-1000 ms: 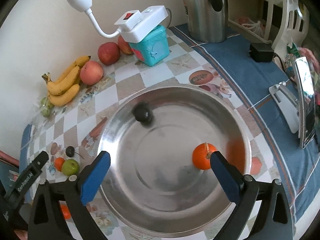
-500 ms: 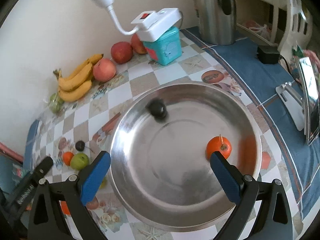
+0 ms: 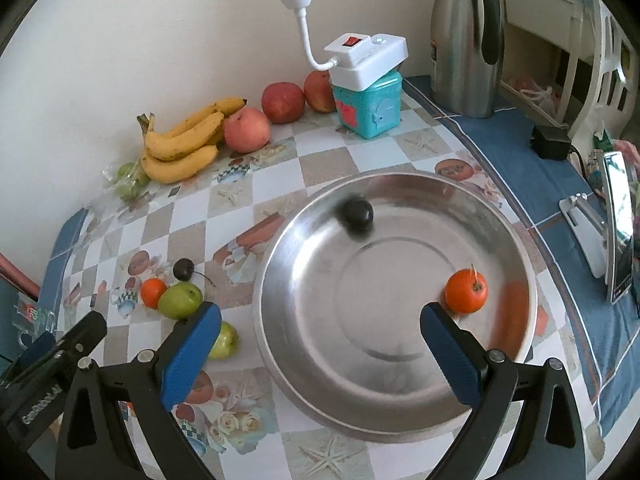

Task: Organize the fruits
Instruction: 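Withdraw both open tools from the steel plate, then grasp a mandarin with the right tool while the left tool moves toward a brown kiwi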

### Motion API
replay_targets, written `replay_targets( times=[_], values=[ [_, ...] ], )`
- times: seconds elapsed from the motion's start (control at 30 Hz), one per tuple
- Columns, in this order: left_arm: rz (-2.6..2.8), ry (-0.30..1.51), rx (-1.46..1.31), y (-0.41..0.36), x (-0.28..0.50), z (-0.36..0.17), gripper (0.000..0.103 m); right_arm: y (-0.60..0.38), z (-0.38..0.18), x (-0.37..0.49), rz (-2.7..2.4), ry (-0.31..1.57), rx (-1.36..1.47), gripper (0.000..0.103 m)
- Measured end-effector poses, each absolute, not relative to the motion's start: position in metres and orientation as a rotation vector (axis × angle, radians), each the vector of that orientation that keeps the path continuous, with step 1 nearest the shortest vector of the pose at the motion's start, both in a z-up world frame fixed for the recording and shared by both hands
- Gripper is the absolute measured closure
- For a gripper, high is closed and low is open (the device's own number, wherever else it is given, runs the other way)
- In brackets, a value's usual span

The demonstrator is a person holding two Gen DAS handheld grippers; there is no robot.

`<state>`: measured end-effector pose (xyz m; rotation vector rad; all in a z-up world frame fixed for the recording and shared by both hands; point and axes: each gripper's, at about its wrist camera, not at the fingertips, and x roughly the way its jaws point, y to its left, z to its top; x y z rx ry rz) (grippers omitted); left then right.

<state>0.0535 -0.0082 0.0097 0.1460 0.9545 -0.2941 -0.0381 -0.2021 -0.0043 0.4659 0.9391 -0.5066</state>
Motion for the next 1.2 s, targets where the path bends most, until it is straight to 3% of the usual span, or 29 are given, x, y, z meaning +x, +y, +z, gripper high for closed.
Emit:
replay_targets(
  times=[0.47,1.2],
  values=[
    [-0.192,1.076,0.049,0.035,0.077,-0.013,0.0,-0.174,-0.033,-0.033,-0.523,1.044,0.441,0.003],
    [-0.058,1.204,-0.111,0.102,0.109,-0.042,0.0,-0.094,-0.033,0.015,-0.277,1.111,0.412,0.003]
  ],
)
